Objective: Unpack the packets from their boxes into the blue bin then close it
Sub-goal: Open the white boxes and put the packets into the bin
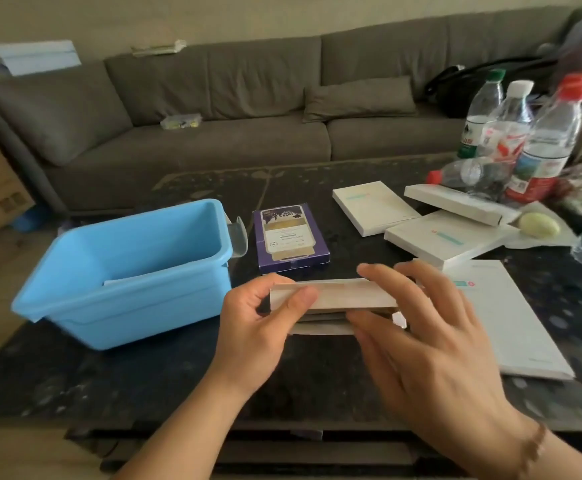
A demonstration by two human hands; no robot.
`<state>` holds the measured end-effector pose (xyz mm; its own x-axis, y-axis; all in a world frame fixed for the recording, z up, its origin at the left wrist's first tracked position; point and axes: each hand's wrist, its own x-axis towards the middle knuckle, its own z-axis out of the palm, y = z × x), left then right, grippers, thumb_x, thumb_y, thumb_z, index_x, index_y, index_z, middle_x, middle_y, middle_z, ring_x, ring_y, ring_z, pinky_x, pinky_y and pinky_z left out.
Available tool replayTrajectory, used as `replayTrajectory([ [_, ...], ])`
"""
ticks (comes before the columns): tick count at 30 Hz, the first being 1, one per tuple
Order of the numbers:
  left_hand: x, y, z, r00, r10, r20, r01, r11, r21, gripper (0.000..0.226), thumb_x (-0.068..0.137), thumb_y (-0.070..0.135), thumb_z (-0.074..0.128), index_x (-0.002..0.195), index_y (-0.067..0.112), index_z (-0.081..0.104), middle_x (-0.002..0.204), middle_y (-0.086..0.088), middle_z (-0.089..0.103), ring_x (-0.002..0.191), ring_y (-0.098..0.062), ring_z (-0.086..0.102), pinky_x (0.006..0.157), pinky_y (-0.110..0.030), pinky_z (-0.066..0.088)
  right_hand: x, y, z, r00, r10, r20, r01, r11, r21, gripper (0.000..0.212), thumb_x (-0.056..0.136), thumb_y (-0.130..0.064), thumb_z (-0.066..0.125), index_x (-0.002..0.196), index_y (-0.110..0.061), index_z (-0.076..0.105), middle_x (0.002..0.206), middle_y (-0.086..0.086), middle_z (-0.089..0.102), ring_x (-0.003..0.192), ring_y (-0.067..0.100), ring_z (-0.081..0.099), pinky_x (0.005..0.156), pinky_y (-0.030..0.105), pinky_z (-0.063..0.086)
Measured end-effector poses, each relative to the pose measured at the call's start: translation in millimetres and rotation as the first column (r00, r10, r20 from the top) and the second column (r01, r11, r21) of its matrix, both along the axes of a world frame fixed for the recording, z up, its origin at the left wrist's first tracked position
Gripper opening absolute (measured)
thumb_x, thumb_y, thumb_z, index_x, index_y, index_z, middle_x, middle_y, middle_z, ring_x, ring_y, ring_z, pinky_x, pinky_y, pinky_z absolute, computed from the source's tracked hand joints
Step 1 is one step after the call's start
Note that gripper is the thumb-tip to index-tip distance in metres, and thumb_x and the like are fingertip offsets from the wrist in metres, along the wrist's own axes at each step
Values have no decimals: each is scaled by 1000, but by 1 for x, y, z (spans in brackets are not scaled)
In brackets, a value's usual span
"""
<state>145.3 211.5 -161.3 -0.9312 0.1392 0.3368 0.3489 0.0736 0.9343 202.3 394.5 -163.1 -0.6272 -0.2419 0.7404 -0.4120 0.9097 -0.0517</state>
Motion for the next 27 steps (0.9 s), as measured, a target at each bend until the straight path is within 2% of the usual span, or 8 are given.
replayTrajectory([
  [4,0,1,-1,1000,-5,-16,4,1000,-9,26,81,42,67,88,18,75,84,7,75,92,-12,70,71,-17,54,-3,-4,2,992,-64,109,62,998,20,25,91,-29,54,85,-17,75,144,6,52,104,32,56,70,40,44],
  [8,-3,3,-2,1000,2,-3,-2,1000,0,19,87,33,64,89,17,74,83,9,74,89,-9,69,69,-14,53,-5,-11,5,962,-159,221,146,986,76,36,92,-37,45,70,-21,67,150,8,45,91,31,52,64,38,40],
  [12,-5,5,-5,1000,-12,5,12,1000,-9,21,90,32,65,91,13,74,83,7,74,87,-9,69,68,-15,52,-9,-12,-1,946,-200,255,174,977,122,38,91,-42,42,67,-22,64,153,8,39,105,35,49,72,42,38],
  [15,-6,4,-4,1000,10,-4,-10,1000,-9,21,85,32,63,89,15,75,80,11,74,85,-5,69,65,-13,51,-15,-9,-7,956,-180,231,148,978,147,40,92,-49,40,74,-27,69,154,5,36,130,42,38,89,48,31],
  [18,-5,2,-4,1000,17,-11,-18,999,-29,20,82,33,63,91,19,75,83,15,75,88,-3,69,64,-11,51,-15,-5,-7,975,-104,198,78,988,133,36,88,-49,45,77,-28,71,151,5,41,139,43,30,101,54,27],
  [20,-4,0,-4,1000,2,0,-2,999,-34,19,81,33,63,92,22,75,86,15,76,91,-3,69,64,-11,51,-13,-1,-11,989,-19,147,-3,989,146,30,85,-45,50,78,-26,72,148,4,44,139,42,30,104,57,28],
  [23,-4,-3,-5,1000,-18,16,19,999,-32,21,81,33,63,89,18,76,82,13,75,88,-5,69,61,-12,49,-8,6,-12,993,110,31,-114,984,138,18,84,-25,54,80,-22,72,143,5,46,136,42,34,102,58,31],
  [27,-4,-9,-4,998,-35,58,38,998,-55,22,80,36,64,88,19,76,87,11,76,91,-8,70,63,-17,53,1,5,-10,975,187,-116,-173,978,117,24,90,-18,55,74,-19,73,123,4,65,121,38,49,96,50,36],
])
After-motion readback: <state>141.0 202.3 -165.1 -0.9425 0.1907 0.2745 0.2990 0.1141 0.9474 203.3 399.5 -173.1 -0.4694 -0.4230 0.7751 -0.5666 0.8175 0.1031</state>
